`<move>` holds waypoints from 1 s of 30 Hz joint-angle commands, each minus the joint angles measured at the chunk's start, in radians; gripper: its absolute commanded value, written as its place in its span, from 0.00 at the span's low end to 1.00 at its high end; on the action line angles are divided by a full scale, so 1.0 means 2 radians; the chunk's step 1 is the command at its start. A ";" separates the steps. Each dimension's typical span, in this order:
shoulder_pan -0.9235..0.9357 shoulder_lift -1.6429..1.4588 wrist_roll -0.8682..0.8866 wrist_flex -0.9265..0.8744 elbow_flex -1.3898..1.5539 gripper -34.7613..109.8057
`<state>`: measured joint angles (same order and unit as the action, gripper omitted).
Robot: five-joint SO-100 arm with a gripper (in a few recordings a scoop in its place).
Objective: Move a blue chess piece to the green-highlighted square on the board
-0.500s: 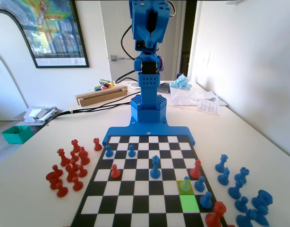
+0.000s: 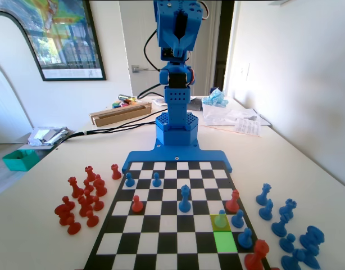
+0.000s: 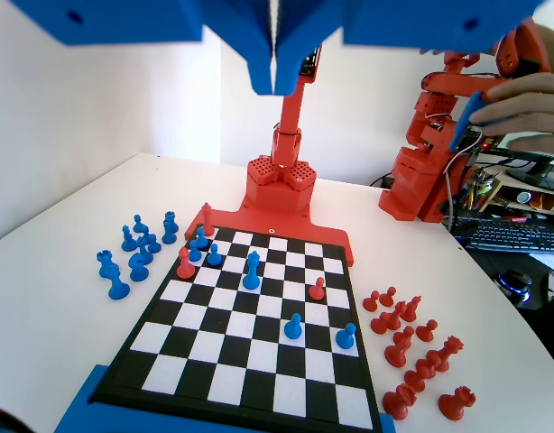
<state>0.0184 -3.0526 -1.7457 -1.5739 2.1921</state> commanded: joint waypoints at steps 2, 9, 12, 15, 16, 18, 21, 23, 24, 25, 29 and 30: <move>0.002 -0.002 -0.005 0.002 -0.005 0.28; 0.002 -0.002 -0.005 0.002 -0.005 0.28; 0.002 -0.002 -0.005 0.002 -0.005 0.28; 0.008 -0.002 -0.005 0.002 -0.005 0.27; 0.009 -0.002 -0.005 0.002 -0.005 0.27; 0.009 -0.002 -0.005 0.002 -0.005 0.27; 0.006 -0.002 -0.005 0.001 -0.005 0.25; 0.007 -0.002 -0.010 0.000 -0.007 0.25; 0.008 -0.001 -0.019 0.001 -0.008 0.25; 0.008 0.002 -0.021 0.002 -0.011 0.25; 0.003 0.038 -0.008 0.000 -0.042 0.25; 0.003 0.049 -0.005 0.002 -0.051 0.25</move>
<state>0.0199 -3.0066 -1.7595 -1.5739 2.1737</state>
